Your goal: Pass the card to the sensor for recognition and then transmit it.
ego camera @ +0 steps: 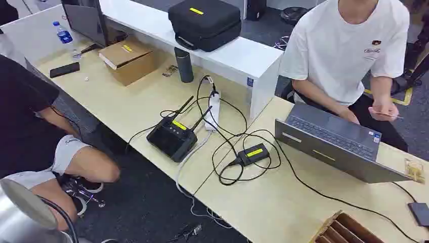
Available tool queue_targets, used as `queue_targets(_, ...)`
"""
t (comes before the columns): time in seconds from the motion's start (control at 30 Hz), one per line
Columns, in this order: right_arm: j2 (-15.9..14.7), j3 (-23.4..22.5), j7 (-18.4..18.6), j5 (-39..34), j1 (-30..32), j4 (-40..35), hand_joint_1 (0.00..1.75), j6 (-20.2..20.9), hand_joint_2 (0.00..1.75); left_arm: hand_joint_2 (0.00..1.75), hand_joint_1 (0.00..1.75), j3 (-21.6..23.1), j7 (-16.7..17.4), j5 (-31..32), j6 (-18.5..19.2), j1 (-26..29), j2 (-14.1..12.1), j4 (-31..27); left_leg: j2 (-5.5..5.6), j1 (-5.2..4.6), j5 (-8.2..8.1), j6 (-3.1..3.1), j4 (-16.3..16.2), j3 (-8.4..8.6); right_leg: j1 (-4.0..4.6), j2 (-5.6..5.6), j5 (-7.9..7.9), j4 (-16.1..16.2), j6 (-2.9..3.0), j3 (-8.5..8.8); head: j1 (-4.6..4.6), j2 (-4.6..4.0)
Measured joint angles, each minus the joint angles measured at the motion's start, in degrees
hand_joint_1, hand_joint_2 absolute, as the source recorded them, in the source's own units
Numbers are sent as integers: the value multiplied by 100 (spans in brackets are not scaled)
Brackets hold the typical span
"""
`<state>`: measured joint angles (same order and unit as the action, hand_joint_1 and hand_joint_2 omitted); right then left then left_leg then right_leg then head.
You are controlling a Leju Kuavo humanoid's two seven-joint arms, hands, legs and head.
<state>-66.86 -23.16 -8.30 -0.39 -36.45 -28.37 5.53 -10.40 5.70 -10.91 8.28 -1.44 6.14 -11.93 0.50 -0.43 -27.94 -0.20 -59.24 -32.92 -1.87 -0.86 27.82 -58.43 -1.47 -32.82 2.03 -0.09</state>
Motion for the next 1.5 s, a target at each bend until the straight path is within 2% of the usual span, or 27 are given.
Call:
queue_targets(0.03, -2, 114, -2, 55, -200, -50, 0, 0, 175, 175, 0, 0, -9, 2, 7, 0, 0, 0, 16, 0, 6, 1, 0, -4, 0, 14, 0, 0, 0, 1, 0, 0)
queue_targets(0.17, 48, 472, -317, 440, -809, -269, 0, 234, 175, 175, 0, 59, -157, 122, 59, 2, 0, 0, 45, -1, 9, -1, 2, -36, 0, 47, 0, -4, -1, 0, 0, 0)
queue_targets(0.3, 401, 1143, -300, 1113, -1447, -761, 0, 348, 175, 175, 0, 192, -391, 288, -26, -55, 30, 0, 23, 2, 10, -2, 3, -28, 3, 25, -3, -4, -1, -3, -2, 0)
queue_targets(0.43, 1048, 1941, -376, 1746, -1845, -1194, 0, 345, 175, 175, 0, 407, -724, 676, -523, -278, 188, 0, 19, 5, 28, 0, 2, -25, 5, 18, -20, -4, -2, -5, 0, 0)
queue_targets(0.53, 1623, 2581, -387, 2042, -1961, -1623, 0, 358, 175, 175, 0, 638, -948, 918, -634, -407, 265, 0, 27, 11, 45, -8, 2, -25, 10, 24, -36, -6, 0, -7, 4, 0)
queue_targets(0.73, 2956, 3789, -407, 2594, -2257, -1803, 0, 177, 175, 175, 0, 802, -752, 857, -221, -499, 293, 0, 16, 29, 57, -26, 1, -29, 26, 6, -46, -13, 9, -19, -2, 0)
queue_targets(0.93, 4143, 4645, -422, 2793, -2380, -1681, 0, -68, 175, 175, 0, 848, -629, 914, -90, -524, 301, 0, 27, 51, 65, -40, 0, -39, 47, 16, -49, -13, 16, -31, 0, 0)
queue_targets(1.1, 4711, 4998, -453, 2800, -2379, -1558, 0, -146, 175, 175, 0, 909, -597, 964, -79, -545, 302, 0, 31, 52, 66, -41, 0, -52, 48, 21, -50, -13, 17, -41, -2, 0)
queue_targets(1.3, 5032, 5160, -540, 2734, -2371, -1433, 0, -216, 175, 175, 0, 949, -590, 979, -70, -553, 302, 0, 39, 51, 66, -41, -1, -61, 47, 30, -50, -10, 17, -44, -2, 0)
queue_targets(1.33, 5058, 5175, -549, 2719, -2370, -1420, 175, -227, 175, 175, 0, 951, -590, 981, -70, -554, 302, 0, 39, 51, 66, -41, -2, -61, 47, 30, -50, -10, 17, -44, -2, 0)
queue_targets(1.5, 5112, 5228, -652, 2638, -2337, -1366, 175, -291, 175, 175, 0, 959, -586, 1006, -68, -554, 302, 0, 41, 51, 66, -41, -4, -63, 47, 32, -50, -6, 17, -44, -2, 0)
